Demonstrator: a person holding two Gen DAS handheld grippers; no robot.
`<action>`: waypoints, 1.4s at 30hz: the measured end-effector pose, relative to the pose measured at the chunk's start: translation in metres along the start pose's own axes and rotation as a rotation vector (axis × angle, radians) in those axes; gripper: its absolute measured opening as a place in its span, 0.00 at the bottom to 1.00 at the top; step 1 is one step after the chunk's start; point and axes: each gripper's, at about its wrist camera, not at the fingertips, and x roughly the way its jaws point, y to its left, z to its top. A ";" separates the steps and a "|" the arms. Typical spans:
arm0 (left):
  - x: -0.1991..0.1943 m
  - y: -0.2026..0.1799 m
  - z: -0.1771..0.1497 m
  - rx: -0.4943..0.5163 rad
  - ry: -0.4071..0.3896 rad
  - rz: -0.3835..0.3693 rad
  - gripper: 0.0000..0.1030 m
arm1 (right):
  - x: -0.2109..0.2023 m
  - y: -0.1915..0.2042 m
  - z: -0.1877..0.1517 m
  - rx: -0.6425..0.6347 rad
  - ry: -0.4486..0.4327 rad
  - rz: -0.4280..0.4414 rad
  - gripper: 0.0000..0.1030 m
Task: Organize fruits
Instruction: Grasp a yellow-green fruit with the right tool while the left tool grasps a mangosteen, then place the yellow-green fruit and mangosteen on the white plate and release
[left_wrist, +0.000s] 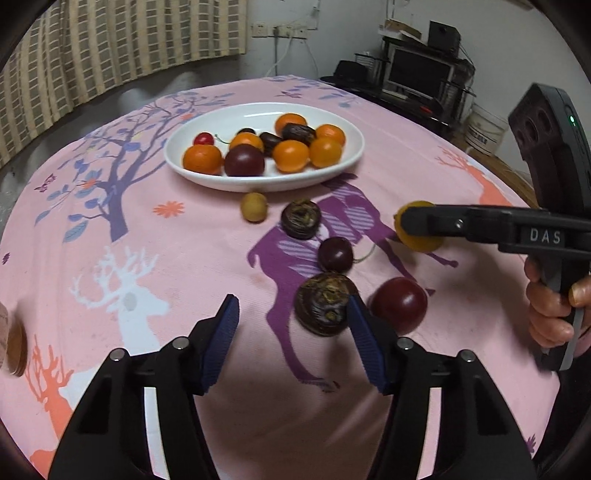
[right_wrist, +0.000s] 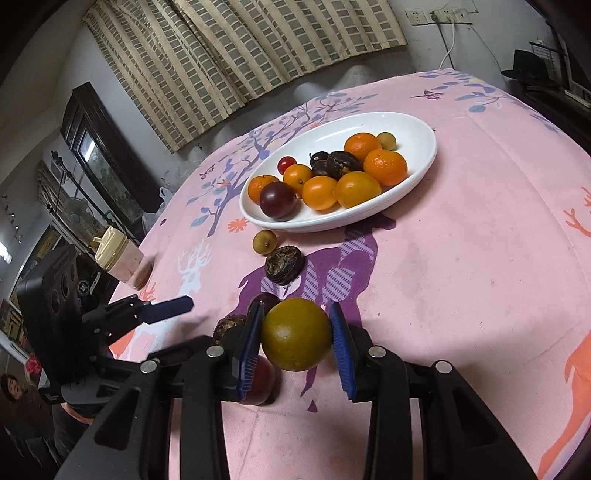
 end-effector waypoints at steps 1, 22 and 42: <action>0.001 -0.003 -0.001 0.007 0.003 -0.015 0.54 | -0.001 0.000 0.000 -0.003 0.000 0.000 0.36; 0.025 -0.019 -0.004 0.031 0.025 -0.016 0.43 | -0.003 0.002 0.000 -0.021 -0.011 -0.024 0.36; -0.030 0.019 0.070 -0.058 -0.169 -0.019 0.41 | 0.002 0.024 0.038 -0.147 -0.103 -0.146 0.36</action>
